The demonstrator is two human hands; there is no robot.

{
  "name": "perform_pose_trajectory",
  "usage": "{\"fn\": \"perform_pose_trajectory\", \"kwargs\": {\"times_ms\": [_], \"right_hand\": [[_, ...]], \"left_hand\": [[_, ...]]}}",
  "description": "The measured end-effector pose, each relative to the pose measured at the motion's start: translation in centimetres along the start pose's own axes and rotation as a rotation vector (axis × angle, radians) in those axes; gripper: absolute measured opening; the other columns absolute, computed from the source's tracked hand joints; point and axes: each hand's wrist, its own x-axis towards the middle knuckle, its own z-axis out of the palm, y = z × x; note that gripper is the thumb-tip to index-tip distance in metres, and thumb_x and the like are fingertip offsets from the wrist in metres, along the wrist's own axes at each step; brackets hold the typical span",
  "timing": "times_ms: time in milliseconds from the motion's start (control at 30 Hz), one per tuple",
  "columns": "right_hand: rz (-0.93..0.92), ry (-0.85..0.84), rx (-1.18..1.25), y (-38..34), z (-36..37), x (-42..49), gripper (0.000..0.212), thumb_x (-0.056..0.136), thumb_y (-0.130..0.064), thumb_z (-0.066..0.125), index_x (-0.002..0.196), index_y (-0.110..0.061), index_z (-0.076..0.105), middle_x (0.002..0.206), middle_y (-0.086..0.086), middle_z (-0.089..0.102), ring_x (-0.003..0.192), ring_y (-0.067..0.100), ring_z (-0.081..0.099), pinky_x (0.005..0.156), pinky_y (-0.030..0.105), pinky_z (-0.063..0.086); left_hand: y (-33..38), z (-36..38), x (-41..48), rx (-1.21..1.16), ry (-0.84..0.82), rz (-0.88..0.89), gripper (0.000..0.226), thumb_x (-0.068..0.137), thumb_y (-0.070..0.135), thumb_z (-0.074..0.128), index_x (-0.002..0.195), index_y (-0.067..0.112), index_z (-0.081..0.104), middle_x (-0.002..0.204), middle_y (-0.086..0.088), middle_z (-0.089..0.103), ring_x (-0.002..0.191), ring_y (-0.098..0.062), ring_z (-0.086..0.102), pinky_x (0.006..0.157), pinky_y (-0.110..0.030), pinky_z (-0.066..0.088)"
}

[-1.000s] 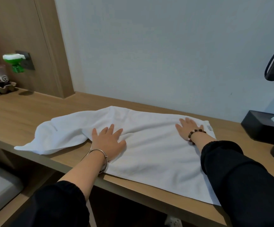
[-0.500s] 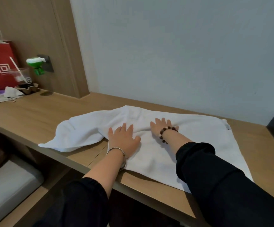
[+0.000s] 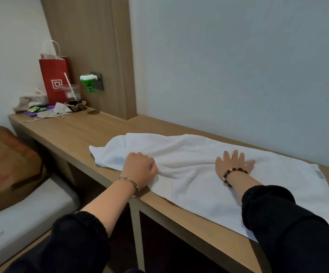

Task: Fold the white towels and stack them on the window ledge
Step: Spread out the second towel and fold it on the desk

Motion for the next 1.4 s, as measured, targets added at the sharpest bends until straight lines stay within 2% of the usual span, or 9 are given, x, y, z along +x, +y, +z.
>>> {"fn": "perform_pose_trajectory", "kwargs": {"times_ms": [67, 133, 367, 533, 667, 867, 1067, 1267, 1400], "right_hand": [[-0.057, 0.054, -0.039, -1.1, -0.3, -0.7, 0.057, 0.101, -0.041, 0.010, 0.152, -0.023, -0.005, 0.159, 0.004, -0.016, 0.146, 0.026, -0.012, 0.114, 0.056, -0.003], [-0.195, 0.089, 0.010, -3.3, -0.6, -2.0, 0.056, 0.101, -0.039, 0.013, 0.152, -0.022, -0.004, 0.159, 0.004, -0.016, 0.146, 0.025, -0.011, 0.114, 0.055, -0.003], [-0.360, -0.004, 0.111, -7.6, 1.8, -5.2, 0.060, 0.099, -0.050, 0.011, 0.152, -0.025, 0.004, 0.160, 0.001, -0.008, 0.147, 0.021, -0.006, 0.115, 0.053, 0.001], [-0.360, -0.006, 0.108, -7.4, 1.6, -5.4, 0.063, 0.098, -0.054, 0.010, 0.152, -0.024, 0.004, 0.160, 0.001, -0.008, 0.147, 0.021, -0.006, 0.115, 0.054, 0.001], [-0.339, 0.024, 0.138, -7.2, 1.6, -5.3, 0.063, 0.098, -0.052, 0.013, 0.152, -0.021, 0.008, 0.160, 0.003, -0.005, 0.147, 0.021, -0.003, 0.116, 0.053, 0.003], [-0.263, 0.068, 0.175, -6.9, 1.6, -4.8, 0.062, 0.097, -0.051, 0.015, 0.149, -0.017, 0.022, 0.159, 0.007, 0.008, 0.146, 0.024, 0.006, 0.116, 0.051, 0.008], [-0.371, -0.036, 0.045, -5.8, 1.0, -5.4, 0.058, 0.091, -0.049, 0.023, 0.144, -0.026, 0.024, 0.150, 0.001, 0.023, 0.141, 0.023, 0.016, 0.111, 0.058, 0.013], [-0.380, -0.037, -0.247, -6.5, -2.3, -6.6, 0.044, 0.089, -0.051, 0.023, 0.113, -0.023, 0.047, 0.114, 0.005, 0.051, 0.115, 0.027, 0.043, 0.104, 0.056, 0.018], [-0.457, 0.109, -0.212, -8.4, -2.6, -6.3, 0.050, 0.094, -0.051, 0.019, 0.122, -0.021, 0.047, 0.119, 0.007, 0.051, 0.113, 0.028, 0.043, 0.098, 0.047, 0.030]], "left_hand": [[-1.4, 0.3, -0.6, -0.071, 0.048, 0.024, 0.055, 0.085, 0.039, 0.019, 0.096, 0.020, 0.069, 0.097, 0.003, 0.067, 0.097, -0.020, 0.055, 0.086, -0.031, 0.035], [-2.4, 0.4, -1.0, -0.134, 0.016, 0.023, 0.046, 0.091, 0.036, 0.030, 0.118, 0.022, 0.065, 0.120, 0.004, 0.063, 0.115, -0.019, 0.050, 0.101, -0.034, 0.032], [-3.4, -0.2, -2.2, -0.283, -0.002, -0.080, 0.035, 0.097, 0.022, 0.042, 0.127, 0.012, 0.057, 0.132, -0.006, 0.052, 0.122, -0.024, 0.041, 0.099, -0.033, 0.036], [-5.3, -0.4, -2.6, -0.236, -0.007, -0.286, 0.030, 0.099, 0.022, 0.034, 0.114, 0.009, 0.057, 0.110, -0.010, 0.059, 0.103, -0.026, 0.053, 0.088, -0.035, 0.043], [-6.0, -1.1, -3.7, -0.072, -0.023, -0.239, 0.028, 0.097, 0.025, 0.036, 0.080, 0.013, 0.054, 0.077, -0.004, 0.052, 0.077, -0.021, 0.050, 0.067, -0.029, 0.035], [-6.9, -2.1, -3.7, 0.085, -0.032, -0.255, 0.039, 0.097, 0.034, 0.031, 0.065, 0.016, 0.045, 0.060, 0.003, 0.044, 0.063, -0.019, 0.045, 0.056, -0.028, 0.030], [-6.4, -1.2, -2.4, -0.113, -0.033, -0.308, 0.033, 0.098, 0.029, 0.033, 0.111, 0.016, 0.059, 0.109, -0.006, 0.058, 0.101, -0.022, 0.050, 0.082, -0.033, 0.042], [-5.8, 0.3, 0.5, -0.269, -0.138, -0.433, 0.054, 0.094, 0.050, 0.027, 0.142, 0.025, 0.027, 0.146, -0.007, 0.030, 0.132, -0.030, 0.030, 0.106, -0.056, 0.028], [-5.2, 1.6, 0.4, -0.234, -0.295, -0.446, 0.063, 0.095, 0.059, 0.019, 0.150, 0.035, 0.000, 0.160, 0.002, -0.007, 0.146, -0.026, -0.002, 0.109, -0.063, 0.004]]}}
